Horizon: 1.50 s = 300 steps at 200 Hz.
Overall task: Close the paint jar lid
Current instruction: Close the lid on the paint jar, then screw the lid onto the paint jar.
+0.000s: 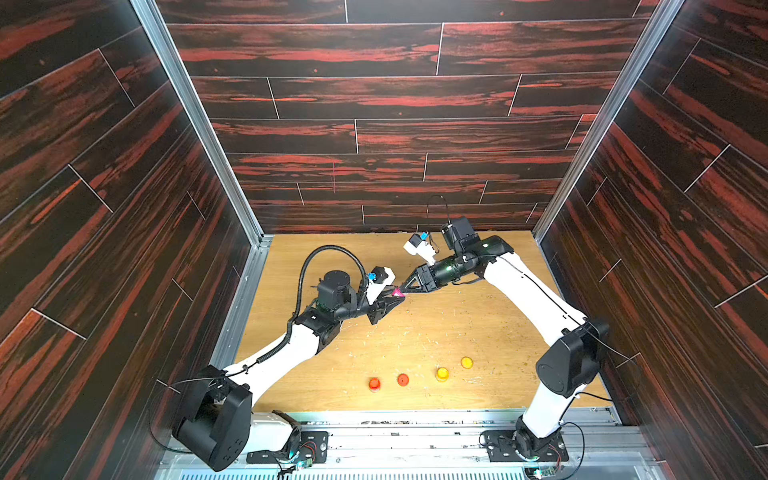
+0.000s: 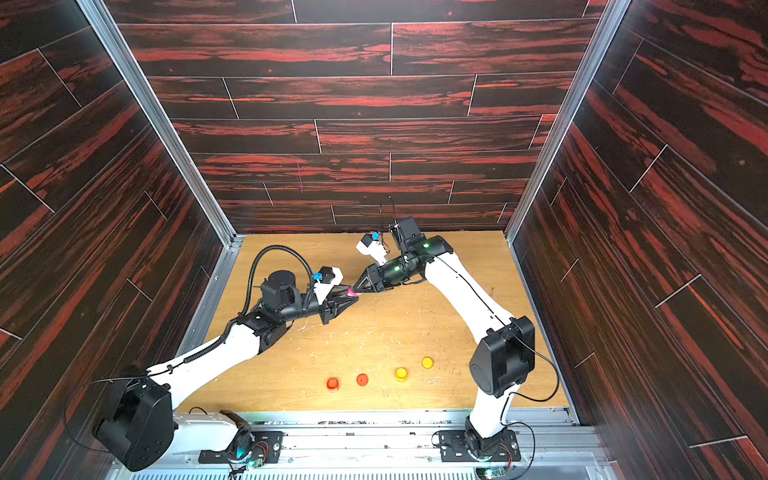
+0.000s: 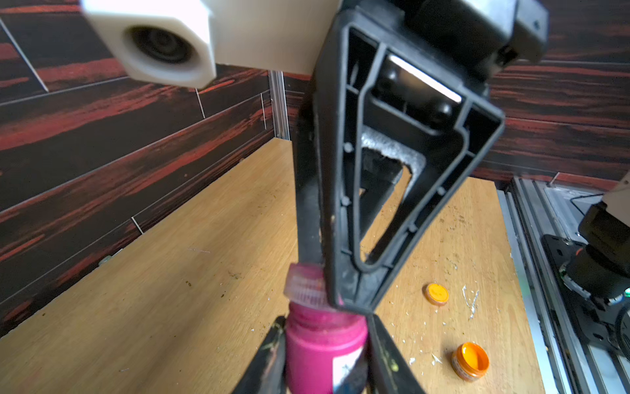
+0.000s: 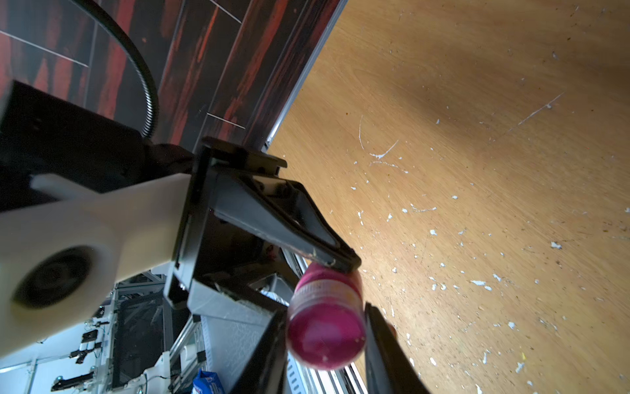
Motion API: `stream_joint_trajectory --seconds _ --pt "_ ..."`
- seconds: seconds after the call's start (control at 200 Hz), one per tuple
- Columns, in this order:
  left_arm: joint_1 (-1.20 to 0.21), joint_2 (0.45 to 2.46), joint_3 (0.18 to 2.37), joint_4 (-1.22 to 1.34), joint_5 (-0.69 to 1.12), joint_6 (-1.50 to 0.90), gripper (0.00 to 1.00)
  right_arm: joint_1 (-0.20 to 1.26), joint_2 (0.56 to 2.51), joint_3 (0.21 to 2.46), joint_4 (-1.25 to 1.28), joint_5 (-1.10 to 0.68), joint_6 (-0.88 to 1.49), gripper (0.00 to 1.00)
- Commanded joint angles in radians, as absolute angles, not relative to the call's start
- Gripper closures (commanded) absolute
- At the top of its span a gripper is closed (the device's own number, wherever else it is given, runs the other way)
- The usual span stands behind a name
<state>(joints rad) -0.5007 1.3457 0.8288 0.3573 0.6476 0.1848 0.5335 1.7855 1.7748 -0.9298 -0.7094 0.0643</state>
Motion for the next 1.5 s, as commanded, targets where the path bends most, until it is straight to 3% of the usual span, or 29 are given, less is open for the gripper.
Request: stream_joint_trajectory --seconds 0.0,1.027,1.498 --pt "-0.541 1.313 0.888 0.367 0.723 0.217 0.85 0.587 1.820 1.809 -0.954 -0.730 -0.009 0.71" --pt "-0.549 1.302 0.971 0.215 0.788 0.263 0.86 0.692 1.866 1.811 -1.027 -0.713 -0.343 0.71" --pt "-0.549 1.300 0.955 0.298 0.702 0.259 0.87 0.704 1.872 1.773 -0.973 -0.780 -0.289 0.72"
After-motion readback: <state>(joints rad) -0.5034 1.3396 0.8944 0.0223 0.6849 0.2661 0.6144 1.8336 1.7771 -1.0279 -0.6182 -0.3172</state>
